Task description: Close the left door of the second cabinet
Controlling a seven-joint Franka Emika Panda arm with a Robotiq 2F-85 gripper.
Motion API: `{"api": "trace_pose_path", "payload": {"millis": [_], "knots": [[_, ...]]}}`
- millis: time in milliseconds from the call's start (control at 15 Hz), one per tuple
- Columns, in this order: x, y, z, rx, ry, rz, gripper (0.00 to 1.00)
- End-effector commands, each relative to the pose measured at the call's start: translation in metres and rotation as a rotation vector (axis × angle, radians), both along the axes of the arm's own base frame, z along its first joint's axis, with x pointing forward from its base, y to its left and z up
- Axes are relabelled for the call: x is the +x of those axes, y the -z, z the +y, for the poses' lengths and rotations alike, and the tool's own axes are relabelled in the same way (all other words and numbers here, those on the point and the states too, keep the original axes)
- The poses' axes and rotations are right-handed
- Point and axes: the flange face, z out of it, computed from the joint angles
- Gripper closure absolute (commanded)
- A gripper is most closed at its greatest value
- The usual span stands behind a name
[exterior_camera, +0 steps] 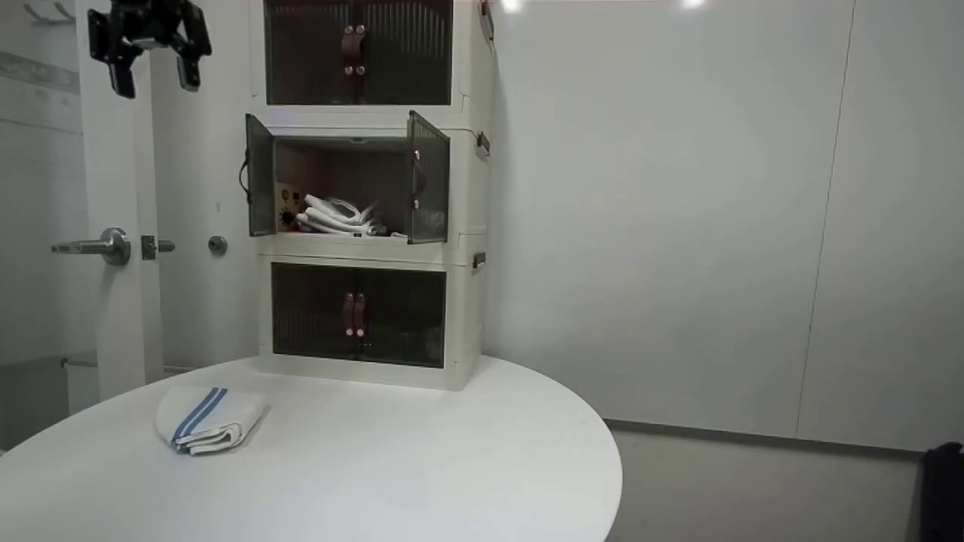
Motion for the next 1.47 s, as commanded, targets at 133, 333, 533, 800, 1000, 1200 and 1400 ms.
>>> {"api": "trace_pose_path", "payload": {"millis": [133,333,533,800,1000,1200,1400], "knots": [[0.049,-0.025,-0.001,-0.013,-0.146,-0.025,0.0],[0.074,-0.027,0.0,-0.028,-0.216,-0.025,0.0],[0.093,-0.024,-0.001,-0.056,-0.257,-0.019,0.0],[0.117,-0.015,-0.002,-0.108,-0.268,-0.024,0.0],[0.131,-0.011,-0.001,-0.131,-0.266,-0.037,0.0],[0.142,-0.009,0.0,-0.152,-0.241,-0.06,0.0],[0.149,-0.007,-0.001,-0.193,-0.192,-0.088,0.0]]}}
